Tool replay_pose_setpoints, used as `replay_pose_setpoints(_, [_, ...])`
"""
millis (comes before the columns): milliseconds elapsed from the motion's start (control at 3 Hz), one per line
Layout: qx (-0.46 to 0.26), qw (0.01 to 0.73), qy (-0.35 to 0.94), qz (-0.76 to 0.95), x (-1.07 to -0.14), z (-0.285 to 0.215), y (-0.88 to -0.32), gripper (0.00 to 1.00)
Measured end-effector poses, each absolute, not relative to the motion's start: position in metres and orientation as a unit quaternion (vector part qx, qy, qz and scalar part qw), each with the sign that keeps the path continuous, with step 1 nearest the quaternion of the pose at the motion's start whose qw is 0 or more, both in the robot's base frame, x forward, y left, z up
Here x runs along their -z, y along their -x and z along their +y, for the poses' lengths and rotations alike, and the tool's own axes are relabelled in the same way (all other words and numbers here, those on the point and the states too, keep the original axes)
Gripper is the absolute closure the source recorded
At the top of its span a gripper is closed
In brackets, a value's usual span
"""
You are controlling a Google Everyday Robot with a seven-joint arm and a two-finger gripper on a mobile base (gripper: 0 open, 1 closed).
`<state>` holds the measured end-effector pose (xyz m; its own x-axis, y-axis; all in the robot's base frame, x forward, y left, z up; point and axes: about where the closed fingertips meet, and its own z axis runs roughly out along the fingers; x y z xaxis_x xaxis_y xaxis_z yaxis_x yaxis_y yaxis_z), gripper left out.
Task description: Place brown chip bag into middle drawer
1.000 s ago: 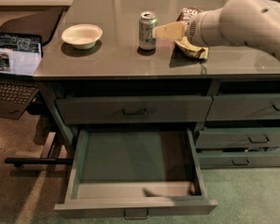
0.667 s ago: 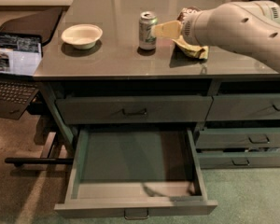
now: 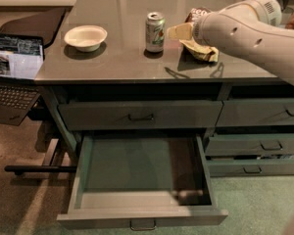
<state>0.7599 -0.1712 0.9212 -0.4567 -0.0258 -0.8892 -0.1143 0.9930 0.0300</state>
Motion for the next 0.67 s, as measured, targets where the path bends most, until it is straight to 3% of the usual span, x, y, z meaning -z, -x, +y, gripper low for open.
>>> replay_pose_setpoints(333, [-0.017,0.498,0.033,0.867,-0.897,-0.187,-0.778,0.0])
replay_pose_setpoints(667, [-0.004,0.47,0.025,0.882,-0.872,-0.196,-0.793,0.17])
